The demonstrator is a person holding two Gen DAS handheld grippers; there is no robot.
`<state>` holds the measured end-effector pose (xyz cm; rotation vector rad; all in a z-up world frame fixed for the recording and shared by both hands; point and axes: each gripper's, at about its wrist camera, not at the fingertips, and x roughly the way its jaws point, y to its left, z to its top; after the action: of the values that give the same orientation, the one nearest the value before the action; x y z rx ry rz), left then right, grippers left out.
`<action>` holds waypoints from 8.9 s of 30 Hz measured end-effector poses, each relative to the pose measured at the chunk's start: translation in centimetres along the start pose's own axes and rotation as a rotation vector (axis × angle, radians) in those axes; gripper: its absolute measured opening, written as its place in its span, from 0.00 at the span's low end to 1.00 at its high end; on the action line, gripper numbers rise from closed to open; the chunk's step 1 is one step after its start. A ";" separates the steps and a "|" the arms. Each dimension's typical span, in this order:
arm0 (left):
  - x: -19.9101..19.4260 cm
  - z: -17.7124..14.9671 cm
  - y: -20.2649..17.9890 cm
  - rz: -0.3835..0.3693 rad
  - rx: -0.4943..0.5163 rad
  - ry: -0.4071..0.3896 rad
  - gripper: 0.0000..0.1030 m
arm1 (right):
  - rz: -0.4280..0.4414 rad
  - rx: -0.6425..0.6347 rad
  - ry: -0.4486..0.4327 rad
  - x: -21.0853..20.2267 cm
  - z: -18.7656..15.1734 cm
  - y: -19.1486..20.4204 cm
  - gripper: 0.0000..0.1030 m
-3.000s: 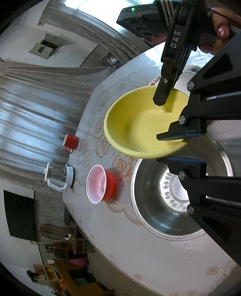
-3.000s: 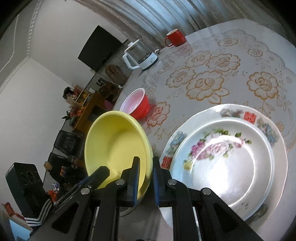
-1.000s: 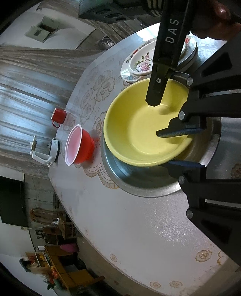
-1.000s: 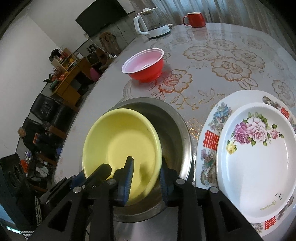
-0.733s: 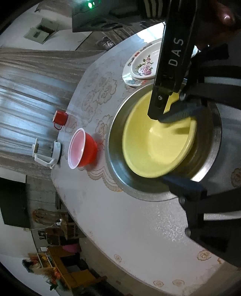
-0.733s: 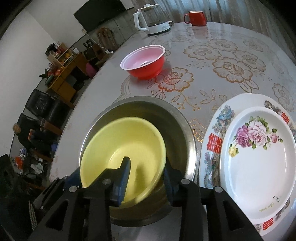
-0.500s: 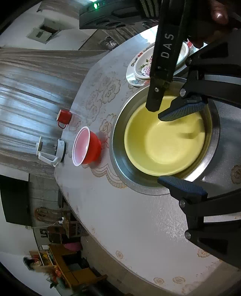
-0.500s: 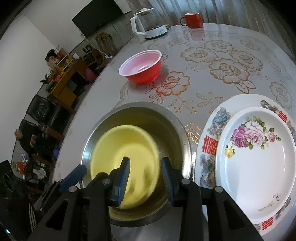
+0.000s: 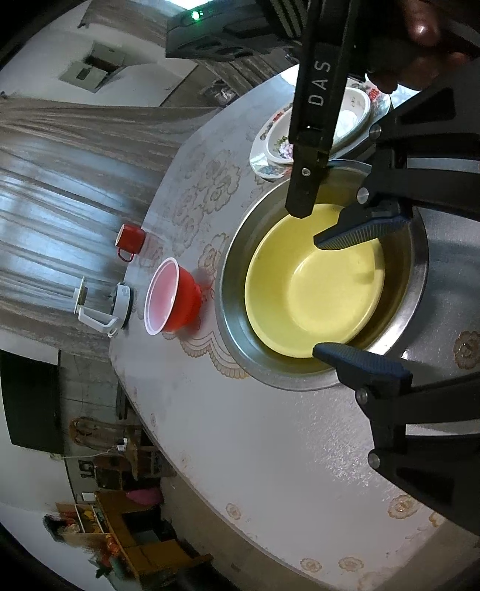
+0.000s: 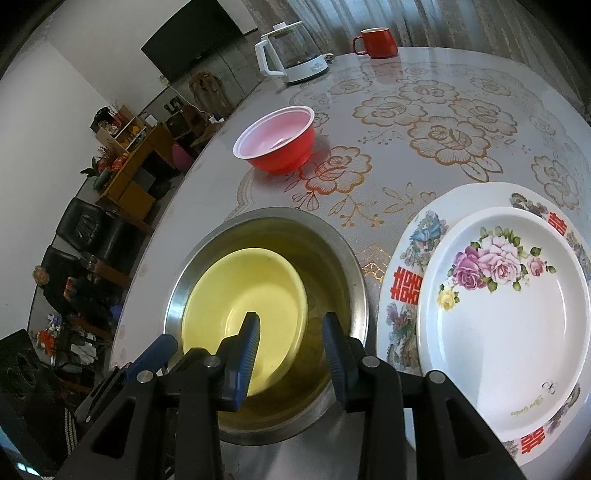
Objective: Organize plates and bowls
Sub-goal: 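Lower the yellow bowl into the steel bowl and open both grippers, then move both grippers to the rim of the red-and-pink bowl, then grasp the red-and-pink bowl rim with both grippers and lift it, then carry the red-and-pink bowl with both grippers over the yellow bowl, then lower the red-and-pink bowl into the yellow bowl and open both grippers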
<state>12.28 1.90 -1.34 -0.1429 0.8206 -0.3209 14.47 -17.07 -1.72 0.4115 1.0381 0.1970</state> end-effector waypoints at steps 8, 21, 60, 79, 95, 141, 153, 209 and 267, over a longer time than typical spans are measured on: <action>-0.9 0.2 0.2 -0.022 -0.033 -0.040 0.57 | 0.052 0.029 -0.005 -0.3 -0.1 -0.4 0.34; -3.2 1.0 3.5 0.055 -0.185 -0.125 0.70 | 0.068 -0.078 0.033 1.3 -0.1 2.4 0.34; 2.3 7.0 5.3 0.171 -0.171 0.014 0.91 | 0.015 0.011 -0.003 0.2 8.0 -3.8 0.36; 7.2 13.1 3.6 0.234 -0.007 0.049 0.93 | 0.073 0.042 0.095 7.7 16.8 -5.0 0.36; 12.4 16.9 2.1 0.277 0.084 0.090 0.93 | 0.069 0.058 0.111 12.0 20.1 -4.4 0.36; 9.4 14.7 -1.3 0.122 0.127 0.037 0.15 | 0.184 0.032 0.004 4.7 14.5 -3.0 0.08; 4.6 10.7 -2.0 0.104 0.101 -0.022 0.15 | 0.233 0.055 -0.032 1.1 9.5 -2.6 0.08; -1.8 1.3 -1.9 0.080 0.063 -0.049 0.15 | 0.273 0.091 -0.068 -3.0 -1.0 -2.4 0.12; 1.6 1.3 0.1 0.082 0.004 0.032 0.34 | 0.176 0.133 0.044 0.5 0.1 -3.3 0.20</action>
<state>14.33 1.50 -1.59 -0.1005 0.8553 -0.2478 14.71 -19.91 -3.45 0.6223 1.0620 0.2966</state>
